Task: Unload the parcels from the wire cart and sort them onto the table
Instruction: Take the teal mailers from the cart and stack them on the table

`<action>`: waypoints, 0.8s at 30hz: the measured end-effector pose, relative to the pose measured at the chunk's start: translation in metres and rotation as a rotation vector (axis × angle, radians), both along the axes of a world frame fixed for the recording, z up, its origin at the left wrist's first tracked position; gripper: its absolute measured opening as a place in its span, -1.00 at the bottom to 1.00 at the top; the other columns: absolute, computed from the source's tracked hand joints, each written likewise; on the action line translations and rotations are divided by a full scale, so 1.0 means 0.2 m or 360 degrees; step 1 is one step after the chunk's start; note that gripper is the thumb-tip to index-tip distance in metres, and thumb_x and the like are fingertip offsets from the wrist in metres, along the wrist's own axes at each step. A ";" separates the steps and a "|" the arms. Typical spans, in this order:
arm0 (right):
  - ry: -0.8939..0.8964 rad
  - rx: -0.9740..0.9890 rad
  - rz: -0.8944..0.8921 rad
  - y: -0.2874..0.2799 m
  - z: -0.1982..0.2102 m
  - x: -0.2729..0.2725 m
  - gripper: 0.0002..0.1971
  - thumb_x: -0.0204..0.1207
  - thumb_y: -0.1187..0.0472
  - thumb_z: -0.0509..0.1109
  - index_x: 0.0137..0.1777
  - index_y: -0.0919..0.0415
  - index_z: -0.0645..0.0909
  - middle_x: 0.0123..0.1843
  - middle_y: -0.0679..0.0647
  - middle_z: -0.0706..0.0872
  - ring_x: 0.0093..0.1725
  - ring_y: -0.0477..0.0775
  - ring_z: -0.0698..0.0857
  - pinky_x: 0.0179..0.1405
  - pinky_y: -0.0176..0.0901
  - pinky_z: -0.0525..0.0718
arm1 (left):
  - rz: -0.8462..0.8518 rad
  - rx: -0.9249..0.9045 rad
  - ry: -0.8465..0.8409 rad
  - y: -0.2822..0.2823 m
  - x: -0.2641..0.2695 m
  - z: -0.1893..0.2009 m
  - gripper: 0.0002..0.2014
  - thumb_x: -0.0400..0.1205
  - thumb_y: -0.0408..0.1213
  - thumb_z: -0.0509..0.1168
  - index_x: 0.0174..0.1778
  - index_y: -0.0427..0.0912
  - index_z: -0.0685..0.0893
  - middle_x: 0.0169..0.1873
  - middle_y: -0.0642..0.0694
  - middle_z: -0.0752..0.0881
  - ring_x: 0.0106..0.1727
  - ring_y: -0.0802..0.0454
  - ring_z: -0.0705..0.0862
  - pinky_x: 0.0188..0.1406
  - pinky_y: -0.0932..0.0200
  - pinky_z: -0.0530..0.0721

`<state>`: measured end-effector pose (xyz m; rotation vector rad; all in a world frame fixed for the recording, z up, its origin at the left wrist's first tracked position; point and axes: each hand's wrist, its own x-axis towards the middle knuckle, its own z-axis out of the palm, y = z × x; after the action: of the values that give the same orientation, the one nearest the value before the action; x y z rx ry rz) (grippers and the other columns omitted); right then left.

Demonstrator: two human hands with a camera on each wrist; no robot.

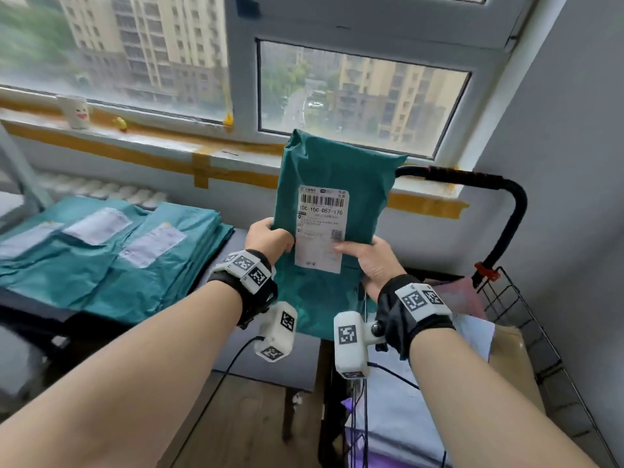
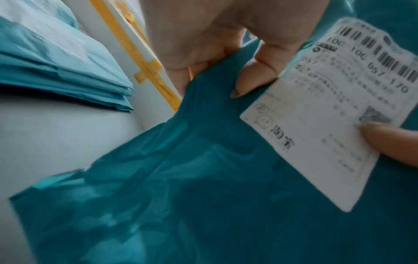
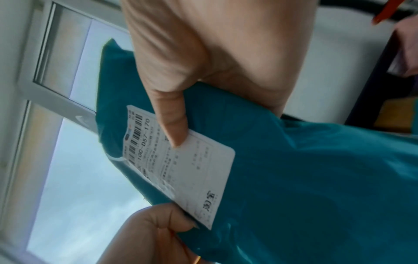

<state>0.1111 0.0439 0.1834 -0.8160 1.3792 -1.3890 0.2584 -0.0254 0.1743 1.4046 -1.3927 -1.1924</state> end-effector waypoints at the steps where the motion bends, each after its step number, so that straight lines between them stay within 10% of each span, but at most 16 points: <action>1: -0.0012 0.0009 0.0036 -0.02 0.01 0.07 -0.69 0.41 0.57 0.39 0.14 0.38 0.65 0.13 0.30 0.75 0.04 0.25 0.72 0.15 0.15 0.69 | 0.0042 0.0001 0.0001 -0.01 0.07 0.01 -0.83 0.26 -0.58 0.21 -0.53 -0.23 0.44 -0.57 -0.12 0.47 -0.51 0.00 0.38 -0.72 0.38 0.32; 10: -0.0015 -0.0016 0.0418 -0.39 0.07 0.77 -0.66 0.39 0.50 0.39 0.15 0.26 0.64 0.13 0.21 0.77 0.06 0.21 0.73 0.16 0.13 0.67 | 0.0378 0.0029 -0.0011 -0.28 0.82 0.07 -0.90 0.01 -0.36 0.07 -0.60 -0.19 0.45 -0.61 -0.13 0.49 -0.40 -0.13 0.47 -0.51 0.22 0.33; 19: -0.0019 0.0116 0.0372 -0.99 0.00 1.76 -0.72 0.46 0.59 0.34 -0.03 0.19 0.59 -0.05 0.10 0.75 -0.22 -0.01 0.73 -0.42 -0.31 0.71 | 0.0377 0.0111 -0.0157 -0.85 1.84 0.04 -0.95 0.26 -0.39 0.19 -0.49 -0.19 0.46 -0.53 -0.08 0.45 -0.47 0.02 0.37 -0.58 0.25 0.30; 24: 0.0022 0.0141 0.0262 -1.29 0.02 2.25 -0.77 0.50 0.44 0.42 0.14 0.28 0.59 0.11 0.18 0.72 -0.15 0.02 0.72 -0.16 -0.13 0.74 | 0.0436 0.0040 -0.0157 -1.22 2.34 0.02 -0.82 0.48 -0.50 0.18 -0.15 -0.18 0.62 -0.33 -0.12 0.65 -0.32 -0.04 0.57 -0.41 0.29 0.56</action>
<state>0.5608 -0.2141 0.1882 -0.8620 1.3429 -1.1896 0.7259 -0.2694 0.1774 1.6313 -1.2067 -0.9769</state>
